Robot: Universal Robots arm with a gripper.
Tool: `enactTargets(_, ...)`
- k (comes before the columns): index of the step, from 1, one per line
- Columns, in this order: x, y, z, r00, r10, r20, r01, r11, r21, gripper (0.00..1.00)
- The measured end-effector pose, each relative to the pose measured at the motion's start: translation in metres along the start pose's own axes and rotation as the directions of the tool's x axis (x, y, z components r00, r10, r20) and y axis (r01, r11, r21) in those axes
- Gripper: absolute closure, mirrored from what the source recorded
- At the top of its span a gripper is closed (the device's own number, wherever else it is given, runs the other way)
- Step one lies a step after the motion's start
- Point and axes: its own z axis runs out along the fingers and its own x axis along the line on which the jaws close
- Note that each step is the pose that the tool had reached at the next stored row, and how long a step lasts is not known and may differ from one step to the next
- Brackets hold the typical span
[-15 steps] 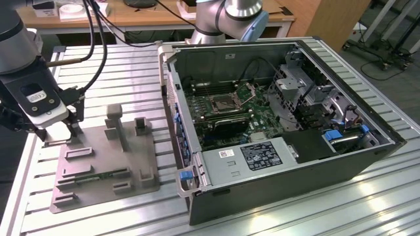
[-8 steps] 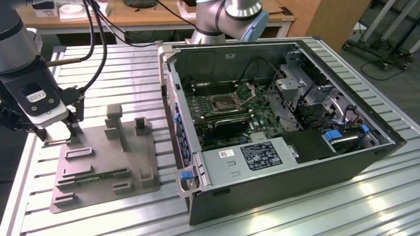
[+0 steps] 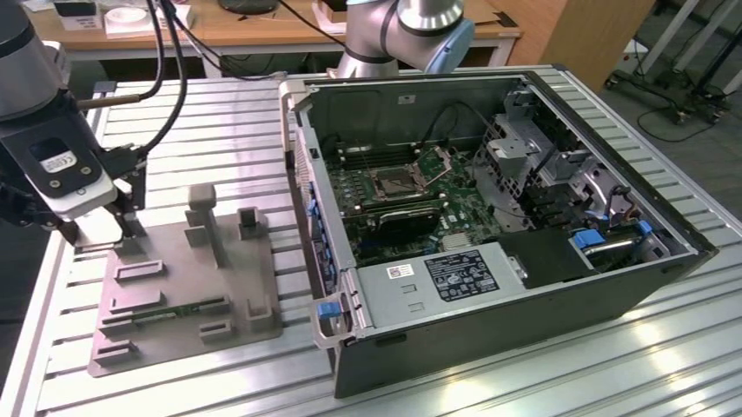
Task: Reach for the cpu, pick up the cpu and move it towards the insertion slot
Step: 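Pick up the cpu and move it towards the insertion slot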
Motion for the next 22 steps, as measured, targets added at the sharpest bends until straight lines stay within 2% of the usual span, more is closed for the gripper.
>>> enactTargets(11,-0.0001,0.0007,-0.0180,1.0000,0.000,0.0000,0.000,1.0000,0.0000,0.45)
enactTargets(12,-0.0002,0.0012,-0.0294,1.0000,0.000,0.0000,0.000,1.0000,0.0000,0.45)
enactTargets(22,-0.0003,0.0020,-0.0476,1.0000,0.000,0.0000,0.000,1.0000,0.0000,0.45)
